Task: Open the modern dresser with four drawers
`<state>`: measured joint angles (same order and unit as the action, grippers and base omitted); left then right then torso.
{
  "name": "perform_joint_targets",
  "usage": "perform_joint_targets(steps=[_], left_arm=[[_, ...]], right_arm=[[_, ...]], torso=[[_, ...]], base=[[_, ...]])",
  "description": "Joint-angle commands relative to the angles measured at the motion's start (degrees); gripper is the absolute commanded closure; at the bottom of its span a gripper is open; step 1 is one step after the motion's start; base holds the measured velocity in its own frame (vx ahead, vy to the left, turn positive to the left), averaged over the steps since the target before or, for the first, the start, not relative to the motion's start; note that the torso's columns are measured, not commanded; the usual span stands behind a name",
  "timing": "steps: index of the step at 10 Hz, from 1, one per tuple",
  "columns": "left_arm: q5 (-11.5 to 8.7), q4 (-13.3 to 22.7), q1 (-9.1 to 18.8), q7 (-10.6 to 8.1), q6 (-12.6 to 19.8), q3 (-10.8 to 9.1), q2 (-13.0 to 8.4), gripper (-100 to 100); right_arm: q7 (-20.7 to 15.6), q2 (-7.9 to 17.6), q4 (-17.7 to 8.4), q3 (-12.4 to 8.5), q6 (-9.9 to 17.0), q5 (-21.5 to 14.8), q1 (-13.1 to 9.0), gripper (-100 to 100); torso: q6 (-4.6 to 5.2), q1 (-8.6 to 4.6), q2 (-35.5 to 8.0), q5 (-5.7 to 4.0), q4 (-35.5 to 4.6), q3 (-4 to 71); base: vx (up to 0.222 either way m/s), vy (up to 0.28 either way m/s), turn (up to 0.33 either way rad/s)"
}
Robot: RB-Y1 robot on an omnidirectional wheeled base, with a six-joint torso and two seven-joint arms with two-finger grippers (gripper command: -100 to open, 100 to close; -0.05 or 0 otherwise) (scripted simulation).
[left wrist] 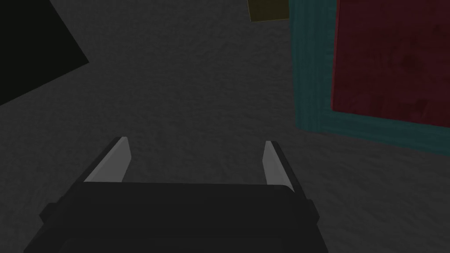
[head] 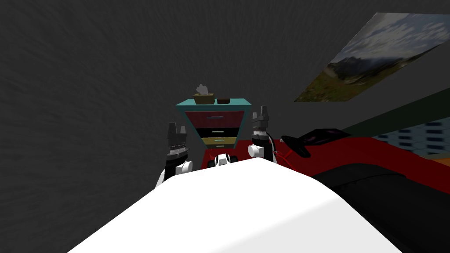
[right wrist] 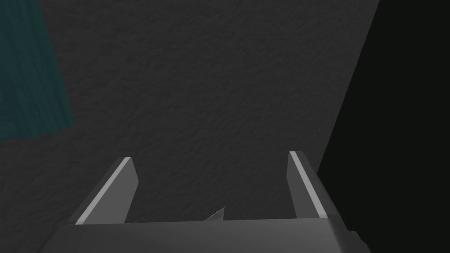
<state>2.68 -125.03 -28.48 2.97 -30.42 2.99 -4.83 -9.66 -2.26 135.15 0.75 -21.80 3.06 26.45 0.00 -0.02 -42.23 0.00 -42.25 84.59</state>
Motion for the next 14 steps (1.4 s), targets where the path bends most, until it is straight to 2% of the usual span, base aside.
perform_joint_targets(steps=[1,4,5,11,14], left_arm=[[0.1,3.9,0.9,0.27,-1.3,0.13,-2.0,-100],[0.2,8.8,2.0,0.61,-3.0,0.35,-3.1,-100],[0.2,9.3,2.0,0.61,-3.0,0.35,-3.1,-100],[0.4,20.7,4.2,1.34,-6.7,0.82,-3.9,-100],[0.4,24.3,4.9,1.56,-7.8,0.97,-4.1,-100]], right_arm=[[0.0,0.0,0.0,0.0,0.0,0.0,0.0,0],[0.0,0.0,0.0,0.0,0.0,0.0,0.0,0],[0.0,0.0,0.0,0.0,0.0,0.0,0.0,0],[0.0,0.0,0.0,0.0,0.0,0.0,0.0,0],[0.0,0.0,0.0,0.0,0.0,0.0,0.0,0]], torso=[[0.00,0.00,0.0,0.00,0.0,0.0],[0.00,0.02,0.0,0.01,0.0,0.0],[0.00,0.01,-0.1,0.00,0.0,0.0],[0.00,0.03,0.0,0.00,0.0,0.0],[-0.01,0.03,-0.1,0.00,-0.1,-0.1]], base=[[0.032,-0.015,-0.024],[0.040,-0.013,-0.034],[0.028,-0.010,-0.009],[0.040,-0.013,-0.034],[0.026,-0.012,-0.019]])
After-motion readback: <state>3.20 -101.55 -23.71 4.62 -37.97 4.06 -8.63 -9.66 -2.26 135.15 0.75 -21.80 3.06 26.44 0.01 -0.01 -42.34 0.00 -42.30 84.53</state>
